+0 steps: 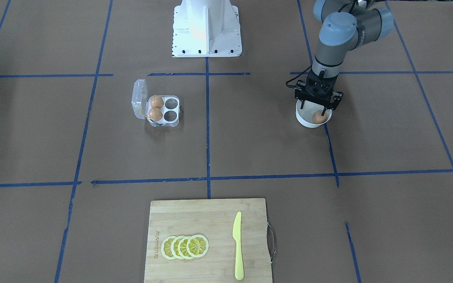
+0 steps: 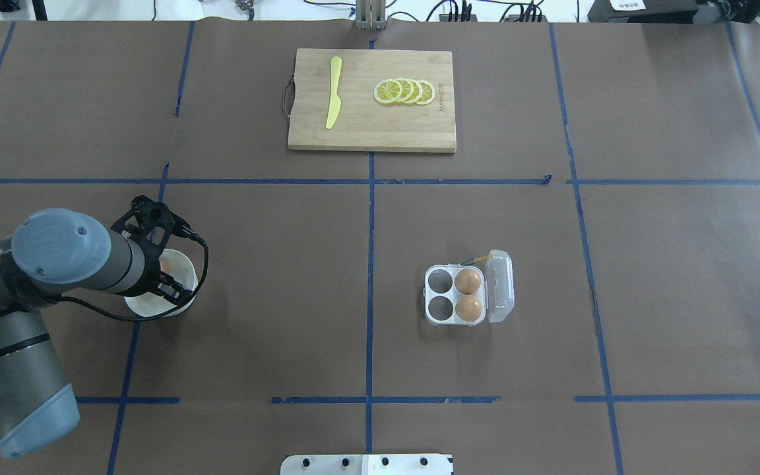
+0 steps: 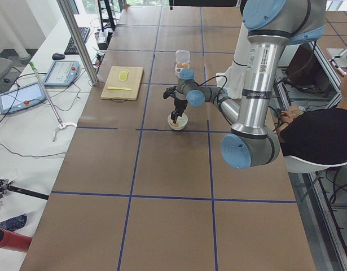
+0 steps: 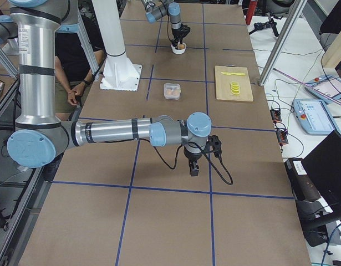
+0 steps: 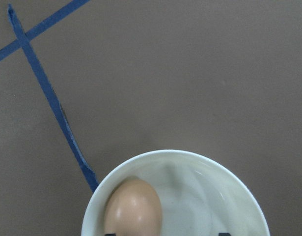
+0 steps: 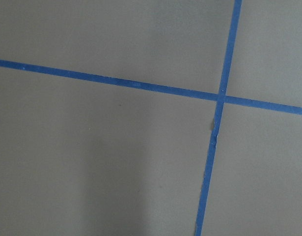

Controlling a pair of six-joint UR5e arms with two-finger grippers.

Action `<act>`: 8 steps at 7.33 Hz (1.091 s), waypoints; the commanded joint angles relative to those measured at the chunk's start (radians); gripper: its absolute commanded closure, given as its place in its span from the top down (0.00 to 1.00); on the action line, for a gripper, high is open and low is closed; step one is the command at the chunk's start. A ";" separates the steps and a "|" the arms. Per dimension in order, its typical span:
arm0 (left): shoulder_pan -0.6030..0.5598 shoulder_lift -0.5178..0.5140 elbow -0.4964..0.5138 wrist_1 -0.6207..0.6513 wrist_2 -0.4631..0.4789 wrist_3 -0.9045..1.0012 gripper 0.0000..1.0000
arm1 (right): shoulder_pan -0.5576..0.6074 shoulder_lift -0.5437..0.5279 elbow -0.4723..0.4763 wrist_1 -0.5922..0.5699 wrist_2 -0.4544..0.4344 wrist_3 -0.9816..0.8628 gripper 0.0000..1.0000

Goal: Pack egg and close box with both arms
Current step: 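Lower the left gripper into the bowl and close it on the egg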

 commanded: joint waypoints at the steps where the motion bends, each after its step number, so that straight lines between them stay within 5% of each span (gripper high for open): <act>1: 0.000 -0.007 0.012 0.001 0.000 0.005 0.72 | 0.000 0.000 -0.002 0.002 0.001 0.000 1.00; 8: -0.001 -0.004 0.039 -0.001 0.023 0.036 0.73 | 0.000 0.000 0.000 0.000 0.001 0.000 1.00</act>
